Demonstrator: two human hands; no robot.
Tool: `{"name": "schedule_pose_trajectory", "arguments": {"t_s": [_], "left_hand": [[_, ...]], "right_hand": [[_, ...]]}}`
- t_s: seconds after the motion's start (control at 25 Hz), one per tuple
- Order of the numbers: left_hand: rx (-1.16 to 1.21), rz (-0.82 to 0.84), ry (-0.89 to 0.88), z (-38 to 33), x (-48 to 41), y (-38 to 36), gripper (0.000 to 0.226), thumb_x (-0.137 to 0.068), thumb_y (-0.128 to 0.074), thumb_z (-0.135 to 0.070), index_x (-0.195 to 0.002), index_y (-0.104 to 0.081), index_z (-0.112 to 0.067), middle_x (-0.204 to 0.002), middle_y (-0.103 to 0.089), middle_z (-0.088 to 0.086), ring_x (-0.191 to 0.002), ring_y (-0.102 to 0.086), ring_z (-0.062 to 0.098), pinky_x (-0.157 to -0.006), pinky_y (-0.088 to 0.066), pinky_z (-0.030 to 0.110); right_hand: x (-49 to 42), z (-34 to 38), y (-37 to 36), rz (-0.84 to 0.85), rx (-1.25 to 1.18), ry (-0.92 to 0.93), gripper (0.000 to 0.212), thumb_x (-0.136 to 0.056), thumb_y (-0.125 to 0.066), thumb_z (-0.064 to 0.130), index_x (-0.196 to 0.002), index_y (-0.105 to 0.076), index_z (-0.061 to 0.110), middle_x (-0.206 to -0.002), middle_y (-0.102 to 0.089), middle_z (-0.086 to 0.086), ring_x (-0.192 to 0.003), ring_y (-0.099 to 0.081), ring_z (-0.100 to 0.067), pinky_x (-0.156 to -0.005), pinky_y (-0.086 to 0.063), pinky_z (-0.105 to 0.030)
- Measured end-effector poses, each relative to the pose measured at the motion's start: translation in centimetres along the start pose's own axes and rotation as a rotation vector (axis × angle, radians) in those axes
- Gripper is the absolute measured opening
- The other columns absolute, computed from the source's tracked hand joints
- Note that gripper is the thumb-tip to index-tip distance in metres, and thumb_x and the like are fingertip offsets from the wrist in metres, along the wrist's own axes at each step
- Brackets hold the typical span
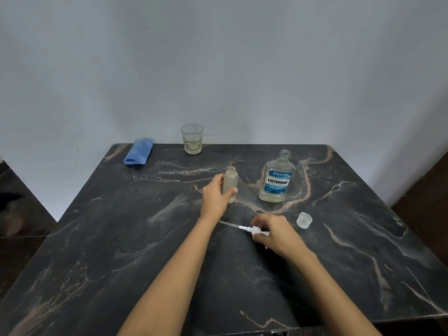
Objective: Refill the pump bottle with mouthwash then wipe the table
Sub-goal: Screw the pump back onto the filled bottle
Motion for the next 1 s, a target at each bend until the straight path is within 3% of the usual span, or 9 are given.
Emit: {"name": "schedule_pose_trajectory", "arguments": {"t_s": [0.08, 0.16, 0.28, 0.36, 0.6, 0.76, 1.0], "left_hand": [[-0.015, -0.004, -0.003, 0.0, -0.1, 0.3, 0.036, -0.082, -0.076, -0.019, -0.114, -0.058, -0.019, -0.097, -0.062, -0.012, -0.09, -0.062, 0.006, -0.075, -0.044, 0.01], [-0.032, -0.024, -0.001, 0.1, -0.1, 0.9, 0.037, -0.082, -0.076, -0.017, -0.115, -0.059, -0.017, -0.094, -0.059, -0.013, -0.081, -0.057, -0.004, -0.066, -0.041, 0.001], [-0.046, -0.007, 0.007, 0.2, -0.2, 1.5, 0.041, -0.081, -0.076, -0.014, -0.119, -0.06, -0.013, -0.098, -0.058, -0.011, -0.082, -0.055, -0.004, -0.064, -0.037, -0.005], [-0.037, -0.001, 0.016, 0.2, -0.2, 1.6, 0.043, -0.081, -0.077, -0.013, -0.12, -0.06, -0.011, -0.099, -0.059, -0.009, -0.083, -0.056, -0.003, -0.065, -0.038, -0.005], [-0.005, -0.014, 0.026, 0.4, 0.1, 1.5, 0.043, -0.081, -0.077, -0.014, -0.12, -0.06, -0.011, -0.105, -0.065, -0.004, -0.082, -0.055, -0.011, -0.068, -0.04, -0.003], [0.007, -0.021, 0.037, 0.4, 0.1, 1.3, 0.044, -0.081, -0.077, -0.014, -0.122, -0.06, -0.011, -0.113, -0.068, 0.002, -0.091, -0.06, 0.003, -0.069, -0.04, -0.003], [0.015, -0.02, 0.042, 0.5, 0.0, 1.3, 0.044, -0.081, -0.077, -0.014, -0.122, -0.06, -0.011, -0.112, -0.068, 0.001, -0.091, -0.059, 0.002, -0.067, -0.04, -0.003]], "right_hand": [[0.0, 0.0, 1.2, -0.086, -0.071, -0.021, 0.016, -0.077, -0.069, 0.018, -0.089, -0.066, 0.028, -0.087, -0.068, 0.009, -0.078, -0.06, -0.008, -0.069, -0.048, -0.016], [-0.2, 0.2, 3.2, -0.222, -0.175, -0.055, 0.018, -0.075, -0.072, 0.017, -0.083, -0.067, 0.032, -0.079, -0.067, 0.013, -0.068, -0.059, 0.0, -0.058, -0.043, -0.006], [-0.6, 1.2, 6.9, -0.388, -0.38, -0.054, 0.022, -0.074, -0.073, 0.015, -0.087, -0.072, 0.033, -0.078, -0.07, 0.009, -0.059, -0.057, 0.001, -0.054, -0.044, -0.008], [-1.1, 2.6, 9.0, -0.445, -0.405, 0.005, 0.027, -0.076, -0.071, 0.015, -0.096, -0.073, 0.033, -0.082, -0.07, 0.011, -0.065, -0.06, 0.0, -0.059, -0.049, -0.011], [-4.0, 7.0, 12.3, -0.475, -0.1, 0.219, 0.016, -0.083, -0.067, 0.016, -0.097, -0.068, 0.022, -0.085, -0.065, 0.008, -0.073, -0.059, -0.006, -0.066, -0.045, -0.017], [-5.4, 8.3, 12.8, -0.421, 0.039, 0.274, 0.017, -0.085, -0.064, 0.012, -0.1, -0.068, 0.018, -0.092, -0.066, -0.001, -0.078, -0.06, -0.016, -0.073, -0.046, -0.025], [-7.0, 9.9, 13.8, -0.354, 0.141, 0.292, 0.021, -0.086, -0.061, 0.008, -0.104, -0.067, 0.018, -0.104, -0.064, -0.005, -0.087, -0.058, -0.019, -0.082, -0.047, -0.029]]}}
Point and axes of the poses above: each hand's wrist, its own x-axis away from the middle knuckle, its own y-axis out of the back of the hand, z = x × y, the point moved 1 cm from there along -x, towards the middle knuckle
